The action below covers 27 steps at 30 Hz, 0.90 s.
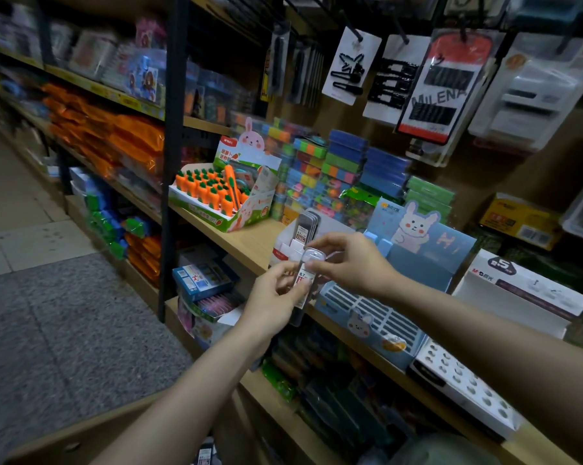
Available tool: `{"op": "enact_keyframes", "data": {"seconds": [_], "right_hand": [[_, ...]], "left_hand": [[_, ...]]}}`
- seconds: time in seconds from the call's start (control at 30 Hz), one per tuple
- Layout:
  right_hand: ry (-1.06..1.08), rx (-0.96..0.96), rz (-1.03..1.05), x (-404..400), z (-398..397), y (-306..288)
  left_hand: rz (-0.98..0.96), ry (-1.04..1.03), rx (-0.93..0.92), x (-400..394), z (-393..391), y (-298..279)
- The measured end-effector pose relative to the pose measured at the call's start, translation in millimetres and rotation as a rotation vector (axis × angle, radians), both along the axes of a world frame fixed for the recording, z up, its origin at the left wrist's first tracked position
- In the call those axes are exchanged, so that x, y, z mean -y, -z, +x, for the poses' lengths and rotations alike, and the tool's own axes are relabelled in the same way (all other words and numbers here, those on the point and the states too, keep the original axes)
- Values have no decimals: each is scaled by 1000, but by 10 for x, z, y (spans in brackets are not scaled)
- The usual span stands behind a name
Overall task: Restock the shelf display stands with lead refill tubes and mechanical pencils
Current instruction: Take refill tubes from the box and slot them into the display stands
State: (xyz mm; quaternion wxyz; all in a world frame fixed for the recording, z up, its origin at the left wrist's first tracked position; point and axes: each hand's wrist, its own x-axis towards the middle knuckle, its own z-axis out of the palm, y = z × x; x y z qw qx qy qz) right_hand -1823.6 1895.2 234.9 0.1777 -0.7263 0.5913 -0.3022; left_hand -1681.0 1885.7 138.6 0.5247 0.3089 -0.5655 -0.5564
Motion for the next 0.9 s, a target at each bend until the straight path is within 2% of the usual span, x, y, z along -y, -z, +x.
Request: {"op": "enact_keyframes", "data": {"seconds": [0.1, 0.2, 0.27, 0.33, 0.47, 0.63, 0.9], "right_hand": [[79, 33, -68, 150, -38, -189], [247, -15, -313, 362, -158, -450], [331, -96, -421, 493, -220, -519], [356, -153, -437, 615, -242, -487], [361, -279, -437, 802, -245, -331], [365, -347, -383, 915, -253, -194], [358, -382, -279, 961, -288, -106]], "left_hand": [[-90, -198, 210, 120, 79, -54], [-252, -339, 497, 289, 273, -68], [-394, -332, 647, 365, 374, -57], [-506, -262, 731, 413, 387, -52], [-567, -149, 893, 484, 284, -4], [-569, -97, 964, 508, 312, 89], [-554, -99, 938, 506, 277, 81]]}}
